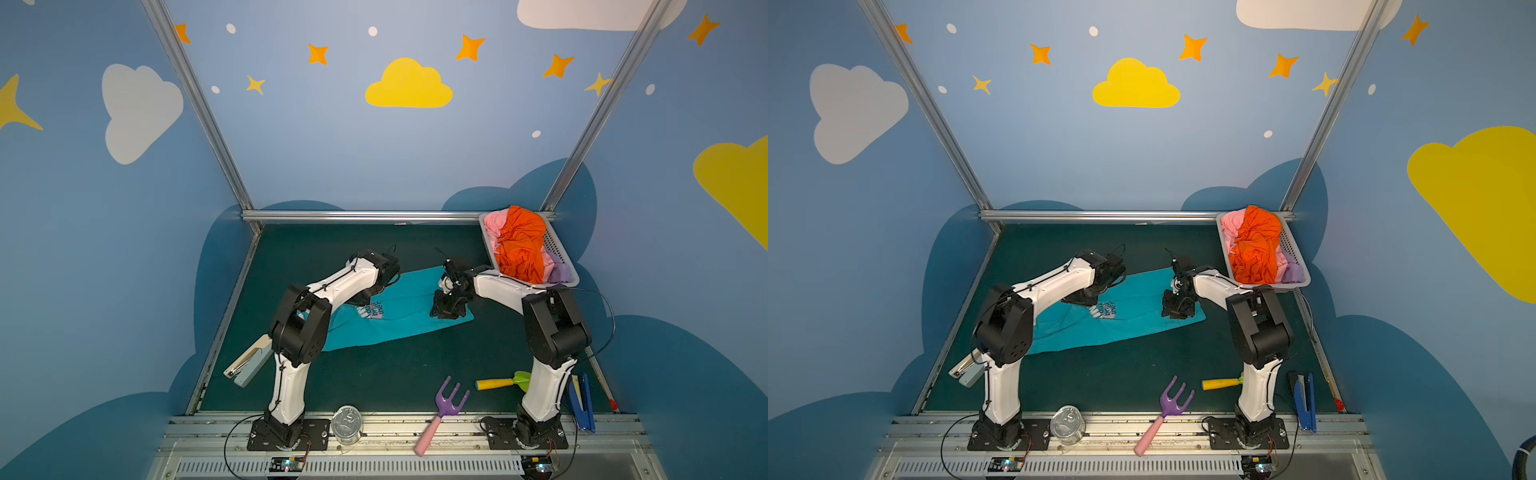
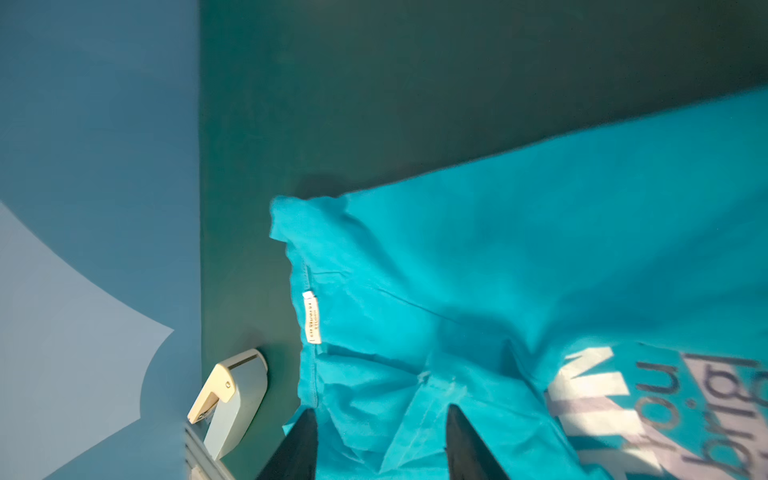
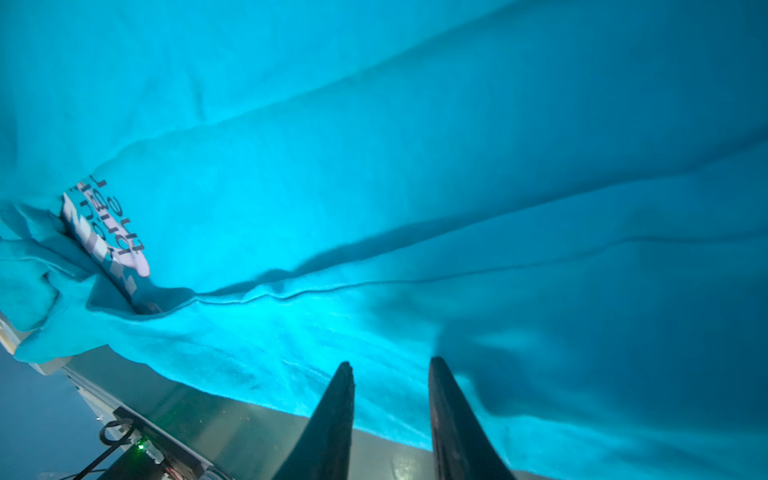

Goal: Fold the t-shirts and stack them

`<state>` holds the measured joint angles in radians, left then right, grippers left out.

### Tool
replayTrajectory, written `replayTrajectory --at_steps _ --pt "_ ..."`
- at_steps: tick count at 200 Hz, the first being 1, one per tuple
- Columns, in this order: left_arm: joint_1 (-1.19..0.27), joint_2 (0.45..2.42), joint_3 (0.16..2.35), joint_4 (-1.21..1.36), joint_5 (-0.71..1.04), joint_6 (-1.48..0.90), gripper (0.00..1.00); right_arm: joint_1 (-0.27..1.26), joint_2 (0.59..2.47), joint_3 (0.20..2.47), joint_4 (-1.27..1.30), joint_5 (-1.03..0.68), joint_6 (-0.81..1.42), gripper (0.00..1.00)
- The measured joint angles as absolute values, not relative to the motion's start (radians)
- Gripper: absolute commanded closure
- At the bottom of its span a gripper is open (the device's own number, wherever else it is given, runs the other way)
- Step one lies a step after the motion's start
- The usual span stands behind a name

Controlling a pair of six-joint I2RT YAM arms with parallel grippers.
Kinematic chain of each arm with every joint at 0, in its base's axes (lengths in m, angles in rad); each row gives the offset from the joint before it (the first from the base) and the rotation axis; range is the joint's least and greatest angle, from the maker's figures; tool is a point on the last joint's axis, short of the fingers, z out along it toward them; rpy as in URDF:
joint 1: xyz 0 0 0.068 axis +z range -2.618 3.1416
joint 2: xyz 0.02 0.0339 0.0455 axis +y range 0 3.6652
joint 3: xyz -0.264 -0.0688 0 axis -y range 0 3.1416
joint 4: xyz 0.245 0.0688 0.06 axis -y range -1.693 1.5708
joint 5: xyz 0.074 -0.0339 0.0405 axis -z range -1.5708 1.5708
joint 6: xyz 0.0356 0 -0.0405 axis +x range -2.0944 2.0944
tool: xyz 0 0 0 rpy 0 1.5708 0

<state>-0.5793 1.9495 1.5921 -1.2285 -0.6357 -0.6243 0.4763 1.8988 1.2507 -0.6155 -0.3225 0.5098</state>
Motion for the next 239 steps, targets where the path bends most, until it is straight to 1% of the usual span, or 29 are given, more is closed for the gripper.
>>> replayTrajectory --at_steps 25,34,49,66,91,126,135,148,159,180,222,239 --pt "-0.555 1.736 1.444 -1.198 -0.603 -0.650 0.45 0.535 1.898 1.300 -0.630 -0.313 0.490 0.65" --pt "-0.527 1.650 1.368 -1.172 -0.558 -0.654 0.43 0.564 1.898 1.335 -0.644 -0.306 0.478 0.66" --pt "-0.462 1.525 1.228 -1.111 -0.458 -0.659 0.36 0.615 1.900 1.414 -0.669 -0.292 0.458 0.66" --pt "-0.414 1.430 1.093 -1.029 -0.339 -0.655 0.34 0.662 1.913 1.504 -0.681 -0.284 0.439 0.67" --pt "-0.422 1.388 0.988 -0.909 -0.182 -0.643 0.31 0.706 1.951 1.570 -0.682 -0.293 0.434 0.67" --pt "-0.426 1.460 0.949 -0.778 -0.056 -0.616 0.29 0.701 1.999 1.563 -0.708 -0.293 0.444 0.67" --pt "-0.426 1.492 0.947 -0.754 -0.042 -0.613 0.33 0.700 2.006 1.563 -0.715 -0.292 0.445 0.67" --pt "-0.426 1.540 0.947 -0.730 -0.039 -0.614 0.43 0.698 2.012 1.562 -0.722 -0.290 0.448 0.67" --pt "-0.425 1.578 0.953 -0.728 -0.052 -0.611 0.55 0.697 2.014 1.562 -0.723 -0.289 0.449 0.67" --pt "-0.422 1.626 0.979 -0.748 -0.111 -0.625 0.68 0.697 2.022 1.567 -0.729 -0.289 0.450 0.67" --pt "-0.421 1.637 1.093 -0.827 -0.251 -0.640 0.84 0.697 2.064 1.589 -0.738 -0.293 0.457 0.68" --pt "-0.421 1.656 1.153 -0.865 -0.315 -0.644 0.86 0.697 2.078 1.596 -0.740 -0.297 0.461 0.68"
